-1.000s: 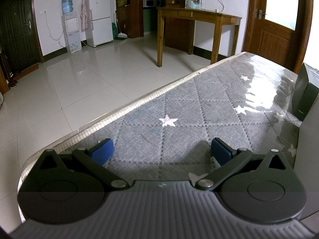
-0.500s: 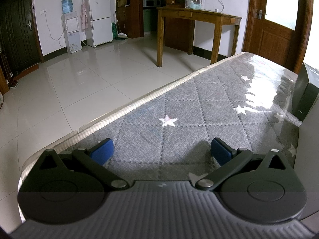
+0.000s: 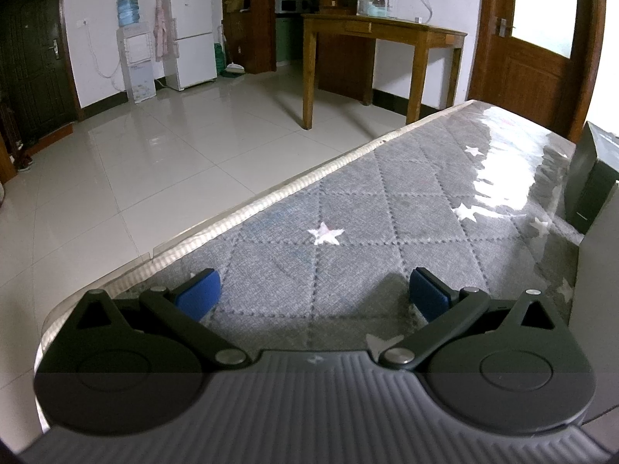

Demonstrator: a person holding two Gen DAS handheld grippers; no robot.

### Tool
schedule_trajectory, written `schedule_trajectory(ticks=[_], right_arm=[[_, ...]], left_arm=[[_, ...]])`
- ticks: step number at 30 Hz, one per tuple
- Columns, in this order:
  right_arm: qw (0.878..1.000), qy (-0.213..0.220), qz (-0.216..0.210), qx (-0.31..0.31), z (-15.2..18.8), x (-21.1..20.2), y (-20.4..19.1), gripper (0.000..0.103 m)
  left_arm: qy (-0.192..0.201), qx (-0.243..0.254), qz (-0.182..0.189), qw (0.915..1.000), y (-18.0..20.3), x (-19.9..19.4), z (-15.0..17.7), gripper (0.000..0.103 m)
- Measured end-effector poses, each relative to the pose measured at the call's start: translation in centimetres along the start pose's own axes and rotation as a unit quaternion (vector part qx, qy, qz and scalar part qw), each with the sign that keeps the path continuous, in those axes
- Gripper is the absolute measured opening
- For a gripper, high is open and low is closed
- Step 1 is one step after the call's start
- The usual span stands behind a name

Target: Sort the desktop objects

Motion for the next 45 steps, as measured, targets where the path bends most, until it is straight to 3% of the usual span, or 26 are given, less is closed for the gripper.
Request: schedule_trajectory(ticks=[16,27,36,45], right_arm=[[0.996,-0.017,-0.05,-0.078,2.7,-3.6,-6.8,0.103],[0.986,-0.001,-0.094,-0.137,4.2,-6.0,-11.6,0.103],[0.98,-0.001,-0.125,-0.155,4.6,-5.8,-13.8,0.103],[0.982,-0.006,-0.142,-0.127,4.9,-5.4,-13.2,0.103]], left_arm=[[-0.007,0.038,0.041,0.9984,0.3,-1.0,0.8,0.103],[-0.012,0.072,0.076,0.9945,0.2,-1.9,1.5,0.103],[-0.01,0.087,0.092,0.9919,0.5,-2.1,2.0,0.103],[-0.018,0.089,0.096,0.9912,0.5,-2.0,1.9,0.103]])
Point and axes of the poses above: each gripper's, at about its wrist camera, not at the fingertips, and x roughly the way its jaws point, y to its right, z to its underside, the point moved 6 cm from there along x, roughly the way its jaws point, and after that the axes turned 3 degrees about -z, right-handed, at the moved point
